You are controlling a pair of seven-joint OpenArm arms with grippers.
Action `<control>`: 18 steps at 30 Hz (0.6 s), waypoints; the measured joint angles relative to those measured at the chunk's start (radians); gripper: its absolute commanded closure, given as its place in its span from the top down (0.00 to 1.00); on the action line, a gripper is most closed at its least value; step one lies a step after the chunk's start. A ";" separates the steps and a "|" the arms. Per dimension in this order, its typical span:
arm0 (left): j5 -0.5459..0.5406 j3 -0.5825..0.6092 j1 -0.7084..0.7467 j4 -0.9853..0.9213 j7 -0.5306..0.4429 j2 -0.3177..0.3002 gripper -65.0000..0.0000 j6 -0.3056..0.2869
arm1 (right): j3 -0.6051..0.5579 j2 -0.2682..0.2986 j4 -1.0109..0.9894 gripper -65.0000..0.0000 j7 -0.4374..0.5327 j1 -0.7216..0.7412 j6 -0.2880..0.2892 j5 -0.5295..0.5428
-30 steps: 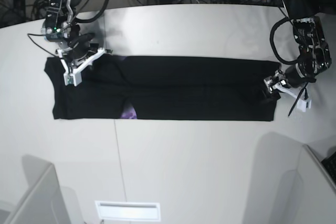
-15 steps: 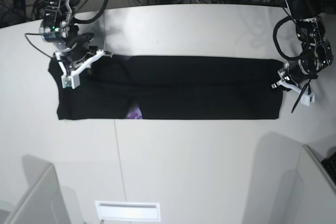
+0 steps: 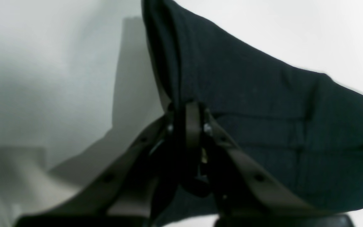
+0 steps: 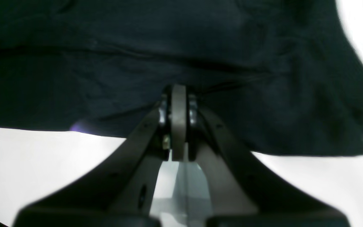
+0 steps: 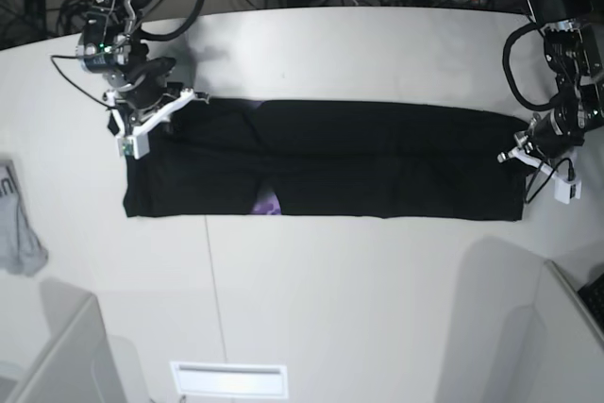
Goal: Fold the T-shirt properly
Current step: 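Fold the strip end held by the left gripper toward the right gripper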
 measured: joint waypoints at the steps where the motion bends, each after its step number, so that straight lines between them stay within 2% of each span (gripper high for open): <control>1: 0.003 0.000 0.013 0.030 0.002 0.009 0.00 0.000 | 0.008 0.000 0.000 0.00 0.004 0.000 0.000 -0.001; 4: -0.001 0.002 0.018 0.090 0.006 0.053 0.00 -0.002 | 0.023 0.005 0.000 0.00 0.002 -0.003 0.000 -0.006; 7: 0.000 0.003 0.015 0.139 0.071 0.087 0.00 -0.002 | 0.027 0.005 0.000 0.00 0.002 -0.002 0.000 -0.007; 11: 0.005 0.010 0.018 0.228 0.093 0.123 0.00 -0.001 | 0.031 0.004 0.000 0.00 0.002 -0.001 0.000 -0.007; 18: 0.002 0.185 0.009 0.259 0.093 0.146 0.00 -0.002 | 0.033 0.003 -0.002 0.00 0.003 0.000 0.000 -0.007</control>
